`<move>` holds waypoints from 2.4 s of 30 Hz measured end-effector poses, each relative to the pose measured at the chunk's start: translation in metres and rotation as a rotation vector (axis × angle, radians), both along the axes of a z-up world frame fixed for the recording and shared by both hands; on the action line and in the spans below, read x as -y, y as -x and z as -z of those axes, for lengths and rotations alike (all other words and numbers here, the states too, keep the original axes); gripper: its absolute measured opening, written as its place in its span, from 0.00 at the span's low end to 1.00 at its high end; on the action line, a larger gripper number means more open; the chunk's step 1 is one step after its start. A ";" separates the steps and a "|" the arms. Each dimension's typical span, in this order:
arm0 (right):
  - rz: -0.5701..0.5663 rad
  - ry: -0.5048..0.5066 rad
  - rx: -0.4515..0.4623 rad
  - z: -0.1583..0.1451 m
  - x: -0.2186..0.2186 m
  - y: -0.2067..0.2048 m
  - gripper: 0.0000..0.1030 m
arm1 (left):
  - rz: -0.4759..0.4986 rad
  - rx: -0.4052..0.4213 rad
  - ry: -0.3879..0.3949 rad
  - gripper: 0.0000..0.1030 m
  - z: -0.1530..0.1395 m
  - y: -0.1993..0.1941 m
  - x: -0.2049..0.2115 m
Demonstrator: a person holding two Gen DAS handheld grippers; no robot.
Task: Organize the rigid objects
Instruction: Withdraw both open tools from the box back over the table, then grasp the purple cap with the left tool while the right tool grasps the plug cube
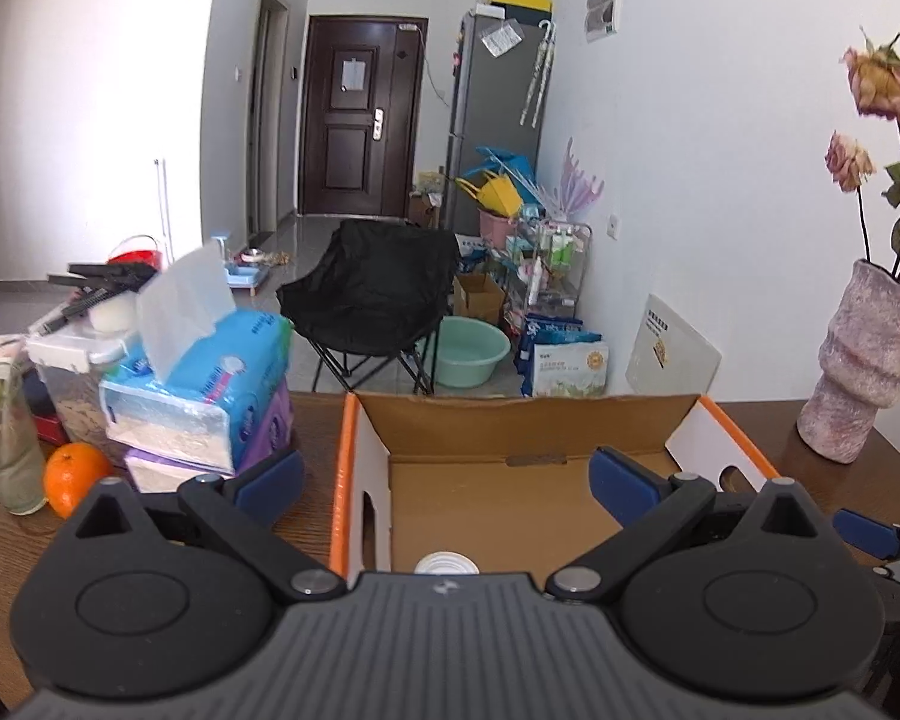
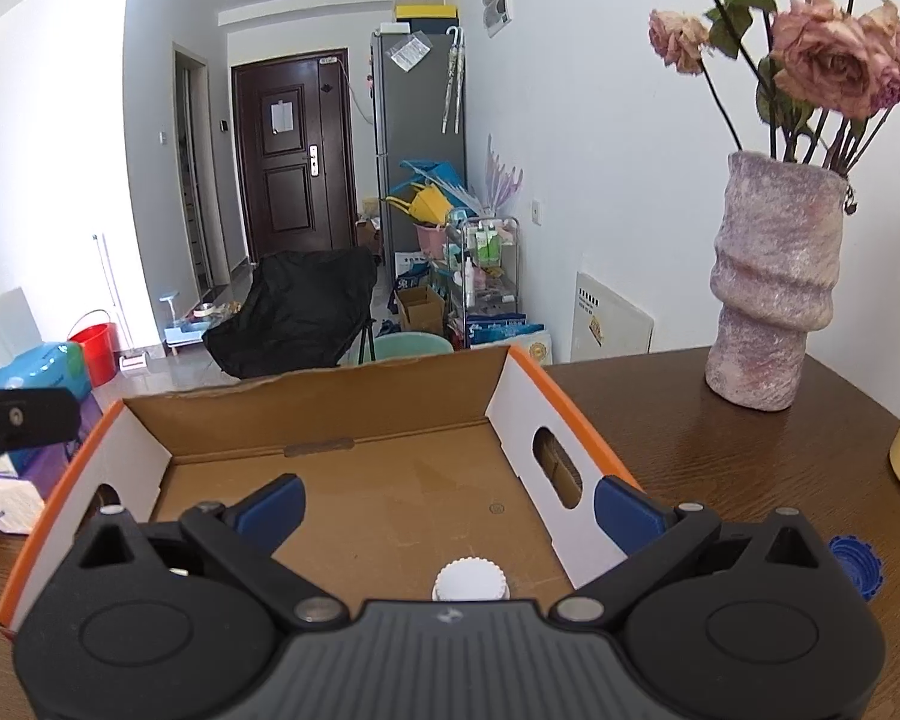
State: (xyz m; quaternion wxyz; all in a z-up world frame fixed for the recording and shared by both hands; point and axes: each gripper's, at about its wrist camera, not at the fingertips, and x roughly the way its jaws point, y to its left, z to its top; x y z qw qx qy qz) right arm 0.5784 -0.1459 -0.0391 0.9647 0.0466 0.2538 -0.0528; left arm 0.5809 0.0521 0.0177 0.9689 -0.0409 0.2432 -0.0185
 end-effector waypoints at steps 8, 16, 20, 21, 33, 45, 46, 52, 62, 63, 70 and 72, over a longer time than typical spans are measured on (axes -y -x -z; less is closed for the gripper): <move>0.001 0.007 0.033 -0.019 0.006 0.037 1.00 | 0.001 0.032 0.025 1.00 -0.020 0.029 -0.010; -0.019 -0.012 0.076 -0.038 0.013 0.074 1.00 | -0.012 0.043 -0.024 1.00 -0.040 0.057 0.000; -0.040 -0.015 0.080 -0.043 0.015 0.094 1.00 | -0.022 0.035 -0.045 1.00 -0.045 0.078 0.003; -0.044 -0.017 0.081 -0.044 0.016 0.099 1.00 | -0.022 0.032 -0.048 1.00 -0.045 0.084 0.004; -0.062 -0.038 0.103 -0.056 0.039 0.167 1.00 | -0.049 0.027 -0.050 1.00 -0.057 0.161 0.014; -0.086 -0.044 0.103 -0.052 0.068 0.235 1.00 | -0.061 0.012 -0.044 1.00 -0.051 0.234 0.031; -0.086 -0.045 0.100 -0.051 0.071 0.240 1.00 | -0.062 0.006 -0.044 1.00 -0.049 0.239 0.032; -0.090 -0.065 0.083 -0.042 0.090 0.266 1.00 | -0.070 -0.029 -0.039 1.00 -0.036 0.264 0.037; -0.076 -0.075 0.074 -0.025 0.116 0.302 1.00 | -0.089 -0.025 -0.030 1.00 -0.022 0.303 0.038; -0.075 -0.076 0.075 -0.024 0.118 0.306 1.00 | -0.091 -0.023 -0.031 1.00 -0.020 0.307 0.038; -0.070 -0.063 0.056 -0.011 0.134 0.327 1.00 | -0.118 -0.027 -0.014 1.00 -0.002 0.330 0.028; -0.068 -0.050 0.044 -0.006 0.138 0.333 1.00 | -0.129 -0.036 -0.010 1.00 0.007 0.335 0.023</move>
